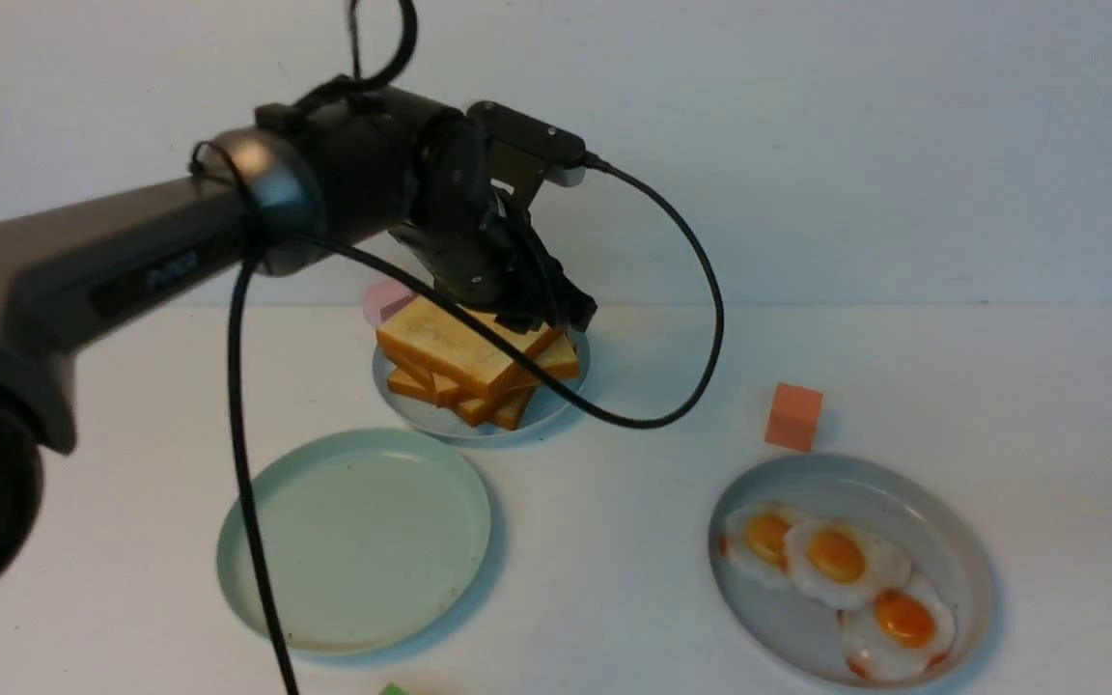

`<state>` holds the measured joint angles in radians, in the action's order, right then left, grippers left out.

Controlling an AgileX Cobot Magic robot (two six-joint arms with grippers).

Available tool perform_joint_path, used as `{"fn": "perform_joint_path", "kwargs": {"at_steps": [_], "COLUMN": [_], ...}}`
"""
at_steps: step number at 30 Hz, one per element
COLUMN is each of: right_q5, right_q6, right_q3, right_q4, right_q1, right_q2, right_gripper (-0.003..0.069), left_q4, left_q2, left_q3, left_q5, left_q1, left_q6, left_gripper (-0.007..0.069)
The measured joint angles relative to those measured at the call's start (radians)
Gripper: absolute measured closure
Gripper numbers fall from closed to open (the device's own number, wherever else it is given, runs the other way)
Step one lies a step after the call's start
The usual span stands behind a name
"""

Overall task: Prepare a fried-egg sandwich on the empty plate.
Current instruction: Use the left arm to grab a slice of bread, then use the left arm to put a slice of bread into the empty plate in the middle

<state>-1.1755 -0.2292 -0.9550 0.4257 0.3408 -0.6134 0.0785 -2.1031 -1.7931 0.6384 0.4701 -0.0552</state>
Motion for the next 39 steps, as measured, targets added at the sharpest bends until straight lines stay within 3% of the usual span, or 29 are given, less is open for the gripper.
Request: {"fn": "perform_joint_path", "kwargs": {"at_steps": [5, 12, 18, 19, 22, 34, 39], "right_q5": [0.000, 0.000, 0.000, 0.000, 0.000, 0.013, 0.034], "right_q6": [0.049, 0.067, 0.068, 0.068, 0.068, 0.068, 0.067], "right_q3": [0.000, 0.000, 0.000, 0.000, 0.000, 0.000, 0.000], "right_q4": [0.000, 0.000, 0.000, 0.000, 0.000, 0.000, 0.000], "right_q1": [0.001, 0.001, 0.001, 0.001, 0.001, 0.001, 0.001], "right_q2": [-0.001, -0.002, -0.002, -0.002, -0.004, -0.004, -0.004], "right_gripper": [0.0652, 0.0648, 0.0645, 0.0645, 0.0645, 0.0637, 0.0634], "left_q4": [0.022, 0.041, 0.061, 0.061, 0.067, 0.064, 0.057], "left_q2": [-0.074, -0.117, -0.123, -0.123, -0.123, 0.102, 0.308], "left_q3": [-0.013, -0.021, -0.023, -0.023, -0.023, -0.003, 0.230], "left_q5": [-0.053, -0.085, -0.092, -0.092, -0.092, 0.101, 0.130], "left_q1": [0.000, 0.000, 0.000, 0.000, 0.000, 0.001, 0.001], "left_q6": [0.003, 0.006, 0.009, 0.009, 0.009, 0.009, 0.009], "left_gripper": [0.0197, 0.0206, 0.0399, 0.0399, 0.0528, 0.0566, 0.0569]}}
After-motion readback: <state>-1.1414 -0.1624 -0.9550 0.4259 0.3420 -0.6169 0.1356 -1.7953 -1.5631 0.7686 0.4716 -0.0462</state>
